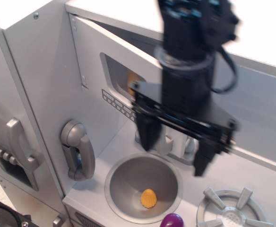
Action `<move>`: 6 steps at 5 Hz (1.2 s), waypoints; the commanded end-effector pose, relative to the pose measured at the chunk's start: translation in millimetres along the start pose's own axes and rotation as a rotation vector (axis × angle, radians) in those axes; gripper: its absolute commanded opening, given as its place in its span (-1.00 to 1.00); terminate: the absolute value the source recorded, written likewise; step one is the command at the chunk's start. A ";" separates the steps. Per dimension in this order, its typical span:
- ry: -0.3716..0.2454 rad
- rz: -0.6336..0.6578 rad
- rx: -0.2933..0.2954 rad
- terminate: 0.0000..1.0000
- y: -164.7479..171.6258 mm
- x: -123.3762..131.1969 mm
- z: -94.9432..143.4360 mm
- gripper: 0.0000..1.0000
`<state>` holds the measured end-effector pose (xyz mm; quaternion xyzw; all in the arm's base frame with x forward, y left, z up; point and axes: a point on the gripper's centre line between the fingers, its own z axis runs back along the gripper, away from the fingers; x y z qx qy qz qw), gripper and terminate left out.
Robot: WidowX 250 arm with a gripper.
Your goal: Open microwave
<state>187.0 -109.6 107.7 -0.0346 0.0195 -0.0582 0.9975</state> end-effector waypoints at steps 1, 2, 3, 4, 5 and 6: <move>-0.104 -0.013 -0.046 -1.00 -46.1 57.3 9.8 1.00; -0.173 -0.003 -0.049 -1.00 -45.4 88.2 18.4 1.00; -0.229 0.010 -0.040 -1.00 -31.6 98.1 28.5 1.00; -0.257 0.039 -0.020 -1.00 -10.3 99.8 36.7 1.00; -0.266 0.063 -0.010 -1.00 16.8 94.1 41.1 1.00; -0.274 0.085 0.018 -1.00 43.4 78.8 40.1 1.00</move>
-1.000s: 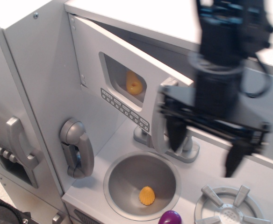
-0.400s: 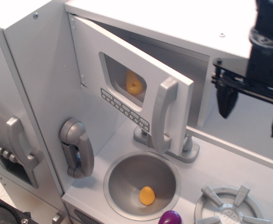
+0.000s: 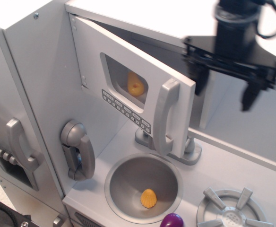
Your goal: Open microwave
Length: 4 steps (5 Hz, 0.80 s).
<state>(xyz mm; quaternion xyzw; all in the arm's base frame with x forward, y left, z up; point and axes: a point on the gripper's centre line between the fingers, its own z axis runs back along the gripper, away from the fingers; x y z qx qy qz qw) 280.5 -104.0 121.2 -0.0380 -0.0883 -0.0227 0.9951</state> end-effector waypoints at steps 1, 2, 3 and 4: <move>-0.061 0.028 0.026 -1.00 50.5 -23.0 25.3 1.00; -0.046 0.019 0.030 -1.00 71.5 -46.5 27.3 1.00; -0.034 -0.037 0.035 -1.00 93.8 -75.2 27.8 1.00; -0.051 -0.100 0.044 -1.00 105.1 -93.8 29.0 1.00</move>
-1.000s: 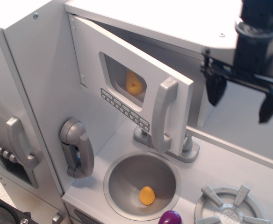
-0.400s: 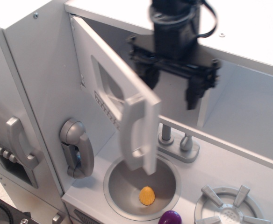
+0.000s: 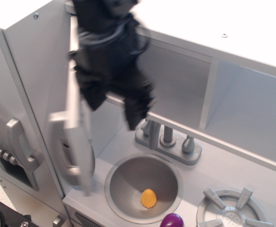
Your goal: Open microwave
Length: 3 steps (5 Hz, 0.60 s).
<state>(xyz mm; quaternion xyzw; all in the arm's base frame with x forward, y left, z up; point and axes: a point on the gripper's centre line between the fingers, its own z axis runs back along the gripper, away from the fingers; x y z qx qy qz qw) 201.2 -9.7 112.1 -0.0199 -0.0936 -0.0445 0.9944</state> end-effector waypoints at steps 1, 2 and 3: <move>-0.029 -0.052 -0.042 -1.00 -2.4 -14.8 37.7 1.00; -0.029 -0.030 -0.101 -1.00 -20.1 -8.7 66.6 1.00; -0.004 -0.011 -0.124 -1.00 -23.8 -0.5 81.9 1.00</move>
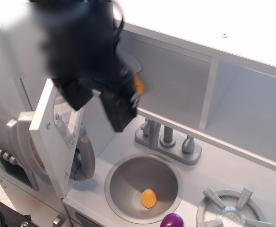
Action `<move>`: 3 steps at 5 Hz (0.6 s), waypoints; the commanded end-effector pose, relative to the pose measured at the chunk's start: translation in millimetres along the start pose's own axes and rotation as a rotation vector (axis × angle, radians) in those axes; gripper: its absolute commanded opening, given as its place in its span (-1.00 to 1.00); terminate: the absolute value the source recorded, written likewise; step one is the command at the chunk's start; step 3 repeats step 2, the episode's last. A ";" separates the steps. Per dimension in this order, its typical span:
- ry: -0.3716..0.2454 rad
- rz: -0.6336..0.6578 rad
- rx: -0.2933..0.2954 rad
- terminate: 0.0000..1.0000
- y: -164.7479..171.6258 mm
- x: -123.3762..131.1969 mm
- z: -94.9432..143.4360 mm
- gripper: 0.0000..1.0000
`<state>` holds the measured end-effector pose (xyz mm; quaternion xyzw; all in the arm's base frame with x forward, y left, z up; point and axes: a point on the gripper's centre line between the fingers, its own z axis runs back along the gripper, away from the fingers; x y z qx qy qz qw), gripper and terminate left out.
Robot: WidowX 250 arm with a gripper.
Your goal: Open microwave
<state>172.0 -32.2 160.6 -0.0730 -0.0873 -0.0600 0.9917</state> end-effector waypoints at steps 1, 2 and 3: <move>-0.013 0.009 -0.014 -1.00 -0.1 16.8 30.2 1.00; -0.013 0.009 -0.014 1.00 -0.1 16.8 30.2 1.00; -0.013 0.009 -0.014 1.00 -0.1 16.8 30.2 1.00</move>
